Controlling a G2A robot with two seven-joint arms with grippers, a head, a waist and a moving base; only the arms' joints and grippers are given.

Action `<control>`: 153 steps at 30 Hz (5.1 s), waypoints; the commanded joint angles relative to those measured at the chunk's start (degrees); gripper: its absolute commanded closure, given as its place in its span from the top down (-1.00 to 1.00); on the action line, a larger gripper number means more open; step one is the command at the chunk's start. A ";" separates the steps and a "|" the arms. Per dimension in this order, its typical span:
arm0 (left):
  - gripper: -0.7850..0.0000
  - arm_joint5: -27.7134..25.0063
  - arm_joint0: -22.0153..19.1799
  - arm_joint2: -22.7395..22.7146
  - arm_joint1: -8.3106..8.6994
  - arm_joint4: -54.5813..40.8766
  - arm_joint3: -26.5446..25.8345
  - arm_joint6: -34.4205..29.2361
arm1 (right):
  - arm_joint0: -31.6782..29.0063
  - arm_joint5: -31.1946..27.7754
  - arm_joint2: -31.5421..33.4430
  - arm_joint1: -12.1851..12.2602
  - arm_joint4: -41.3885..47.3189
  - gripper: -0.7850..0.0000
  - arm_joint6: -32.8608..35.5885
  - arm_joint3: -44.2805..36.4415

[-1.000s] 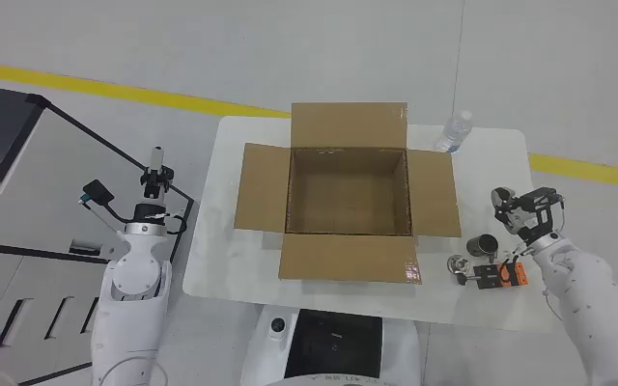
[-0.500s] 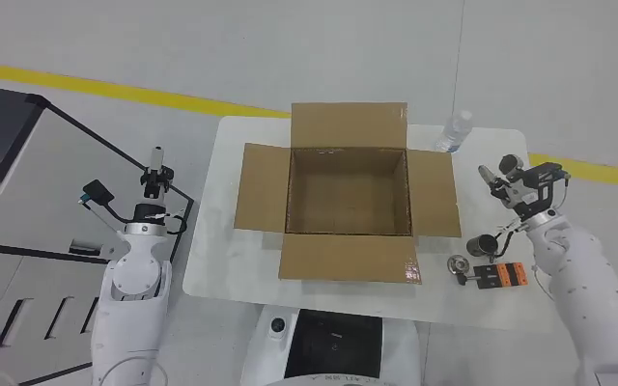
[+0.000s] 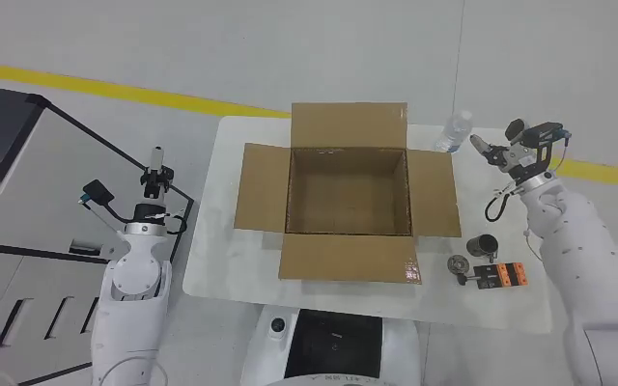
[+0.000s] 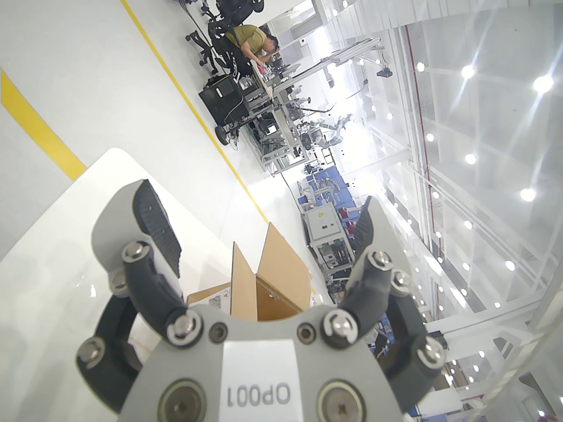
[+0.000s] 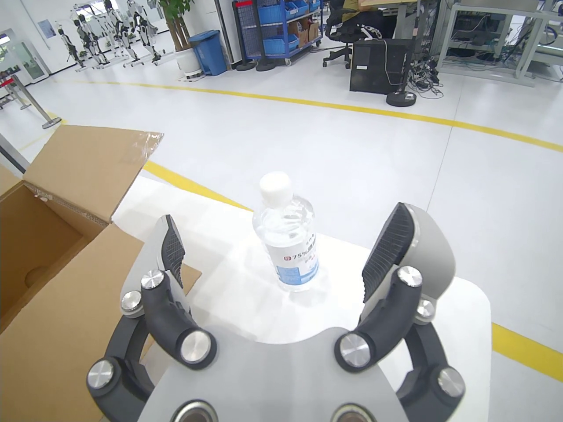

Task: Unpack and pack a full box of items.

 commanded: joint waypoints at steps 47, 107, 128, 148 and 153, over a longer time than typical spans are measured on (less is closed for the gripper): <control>1.00 0.00 0.00 0.00 0.00 0.00 0.00 0.00 | 16.80 11.82 -12.86 -9.84 -5.98 -0.04 2.62 20.58; 1.00 0.00 0.00 0.00 0.00 0.00 0.00 0.00 | 11.04 -2.79 -6.71 -0.65 -11.22 -1.00 -7.33 7.45; 1.00 0.00 0.00 0.00 0.00 0.00 0.00 0.00 | -13.28 -5.89 13.68 6.79 1.35 -1.00 13.56 -46.40; 1.00 0.00 0.00 0.00 0.00 0.00 0.00 0.00 | -16.35 -5.04 -6.18 3.51 12.11 -1.00 25.40 -55.65; 1.00 0.00 0.00 0.00 0.00 0.00 0.00 0.00 | -13.53 -3.87 -13.77 1.56 13.09 -1.00 27.51 -51.04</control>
